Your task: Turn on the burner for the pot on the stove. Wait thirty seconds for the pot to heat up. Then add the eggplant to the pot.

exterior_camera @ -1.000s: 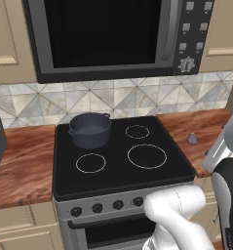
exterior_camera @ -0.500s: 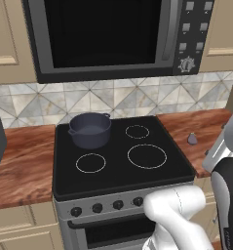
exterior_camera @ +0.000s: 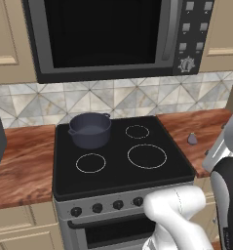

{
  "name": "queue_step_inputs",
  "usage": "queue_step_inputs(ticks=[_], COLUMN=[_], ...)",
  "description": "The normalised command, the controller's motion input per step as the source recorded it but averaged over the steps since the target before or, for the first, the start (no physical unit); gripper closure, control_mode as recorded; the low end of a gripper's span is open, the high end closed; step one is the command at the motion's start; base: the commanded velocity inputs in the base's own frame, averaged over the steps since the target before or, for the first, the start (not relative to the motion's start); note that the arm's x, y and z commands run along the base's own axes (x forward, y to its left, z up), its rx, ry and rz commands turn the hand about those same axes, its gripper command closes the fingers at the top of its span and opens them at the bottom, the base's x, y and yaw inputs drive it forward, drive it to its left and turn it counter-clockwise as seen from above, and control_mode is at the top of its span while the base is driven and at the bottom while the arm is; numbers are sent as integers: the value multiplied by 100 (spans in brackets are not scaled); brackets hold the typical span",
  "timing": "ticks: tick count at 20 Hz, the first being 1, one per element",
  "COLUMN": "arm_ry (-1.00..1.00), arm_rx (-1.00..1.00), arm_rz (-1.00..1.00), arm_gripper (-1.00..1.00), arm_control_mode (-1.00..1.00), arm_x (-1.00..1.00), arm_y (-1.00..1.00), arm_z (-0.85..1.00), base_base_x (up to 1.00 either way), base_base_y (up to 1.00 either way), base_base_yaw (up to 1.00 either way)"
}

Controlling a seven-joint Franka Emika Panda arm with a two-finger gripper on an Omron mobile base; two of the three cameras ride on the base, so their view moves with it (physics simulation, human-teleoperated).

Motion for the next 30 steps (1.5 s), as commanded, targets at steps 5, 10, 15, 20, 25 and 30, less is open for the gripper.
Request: queue_step_inputs(ticks=[5,10,15,20,25,30], arm_ry=[0,0,0,0,0,0], arm_rx=[0,0,0,0,0,0], arm_rz=[0,0,0,0,0,0], arm_gripper=[-100,-100,-100,-100,-100,-100], arm_control_mode=[-100,-100,-100,-100,-100,-100], arm_x=[0,0,0,0,0,0], arm_y=[0,0,0,0,0,0], arm_z=[0,0,0,0,0,0], base_base_x=[0,0,0,0,0,0], base_base_y=[0,0,0,0,0,0], base_base_yaw=[0,0,0,0,0,0])
